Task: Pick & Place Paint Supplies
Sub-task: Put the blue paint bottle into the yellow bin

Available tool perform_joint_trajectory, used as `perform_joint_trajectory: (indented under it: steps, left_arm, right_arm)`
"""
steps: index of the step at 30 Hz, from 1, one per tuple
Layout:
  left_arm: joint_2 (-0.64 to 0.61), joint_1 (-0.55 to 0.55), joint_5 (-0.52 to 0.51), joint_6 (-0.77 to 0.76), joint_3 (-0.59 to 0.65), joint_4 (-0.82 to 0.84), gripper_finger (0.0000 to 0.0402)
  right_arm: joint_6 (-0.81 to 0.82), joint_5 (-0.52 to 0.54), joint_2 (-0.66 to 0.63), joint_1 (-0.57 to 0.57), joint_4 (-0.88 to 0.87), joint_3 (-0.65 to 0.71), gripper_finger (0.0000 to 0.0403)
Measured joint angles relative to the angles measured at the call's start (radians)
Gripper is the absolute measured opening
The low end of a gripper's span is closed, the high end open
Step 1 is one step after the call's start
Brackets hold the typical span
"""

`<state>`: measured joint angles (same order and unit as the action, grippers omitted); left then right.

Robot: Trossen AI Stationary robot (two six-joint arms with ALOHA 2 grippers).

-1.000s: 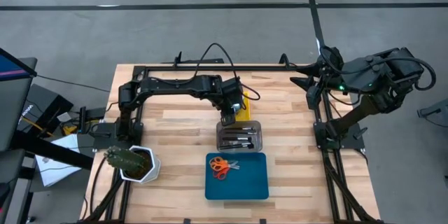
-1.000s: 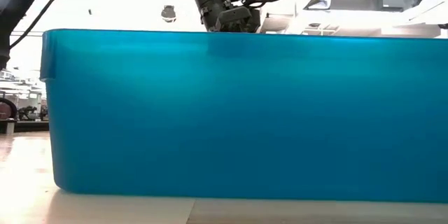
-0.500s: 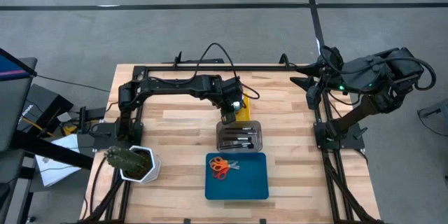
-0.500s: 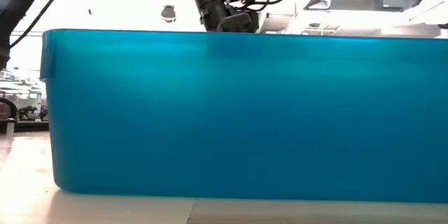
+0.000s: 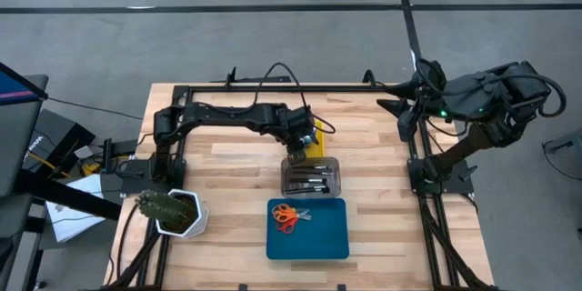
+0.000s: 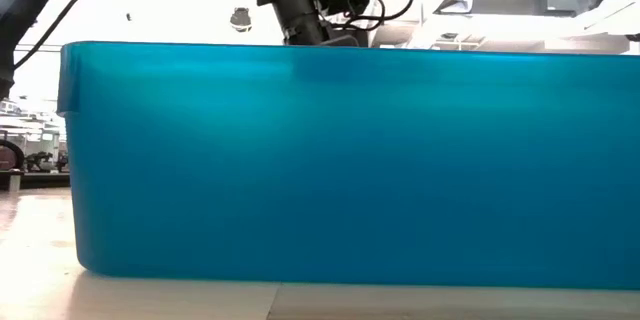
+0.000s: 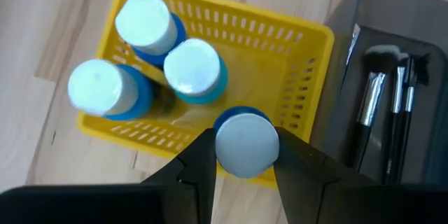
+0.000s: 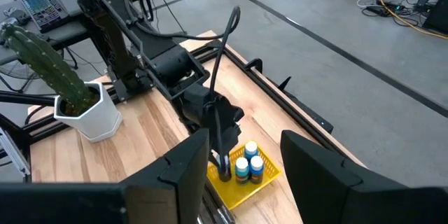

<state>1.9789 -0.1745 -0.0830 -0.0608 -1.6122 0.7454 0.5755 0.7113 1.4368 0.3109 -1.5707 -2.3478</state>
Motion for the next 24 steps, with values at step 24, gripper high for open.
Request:
perform_joint_trajectory:
  steps: [24]
  left_arm:
    - [0.000, 0.026, 0.036, 0.003, 0.006, -0.009, 0.0107]
  right_arm:
    - [-0.018, -0.003, 0.000, -0.040, 0.000, 0.000, 0.0175]
